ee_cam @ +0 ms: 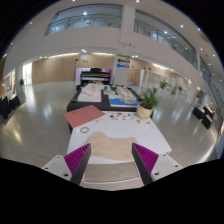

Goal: Fold towel

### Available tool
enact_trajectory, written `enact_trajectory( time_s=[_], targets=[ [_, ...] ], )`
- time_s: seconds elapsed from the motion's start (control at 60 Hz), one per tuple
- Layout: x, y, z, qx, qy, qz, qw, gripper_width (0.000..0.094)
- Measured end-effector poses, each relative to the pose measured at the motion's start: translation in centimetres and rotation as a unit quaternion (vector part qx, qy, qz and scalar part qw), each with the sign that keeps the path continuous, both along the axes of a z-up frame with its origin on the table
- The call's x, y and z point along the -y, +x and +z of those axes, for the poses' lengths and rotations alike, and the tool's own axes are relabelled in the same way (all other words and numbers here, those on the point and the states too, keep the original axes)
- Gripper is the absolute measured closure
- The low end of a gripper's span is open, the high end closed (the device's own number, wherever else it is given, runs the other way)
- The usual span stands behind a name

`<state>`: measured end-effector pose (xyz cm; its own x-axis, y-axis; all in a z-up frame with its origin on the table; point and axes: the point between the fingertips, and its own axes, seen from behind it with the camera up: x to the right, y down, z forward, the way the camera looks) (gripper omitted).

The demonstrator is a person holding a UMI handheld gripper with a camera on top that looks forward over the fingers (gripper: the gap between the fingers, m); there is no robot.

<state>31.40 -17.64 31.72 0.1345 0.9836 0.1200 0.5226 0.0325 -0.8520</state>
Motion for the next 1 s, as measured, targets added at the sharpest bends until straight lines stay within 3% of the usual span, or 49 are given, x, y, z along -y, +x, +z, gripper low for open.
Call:
enact_trajectory(
  time_s=[0.167, 0.267, 0.717, 0.9, 0.933, 1.0],
  targets=[
    [8.3, -3.5, -4.0, -0.005, -0.028, 0.058, 0.998, 0.0081],
    [11.4, -6.1, -7.4, -0.010, -0.024, 0.074, 0.997, 0.0081],
    [11.2, -22.6, -27.7, 0.016, 0.005, 0.051, 0.999, 0.0089],
    [10.1, -25.8, -32.8, 0.054, -0.010, 0.037, 0.998, 0.0095],
    [10.1, -26.1, -32.8, 0.052, -0.016, 0.038, 0.998, 0.0144],
    [9.8, -26.0, -33.1, 0.061, -0.013, 0.043, 0.997, 0.0525]
  ],
)
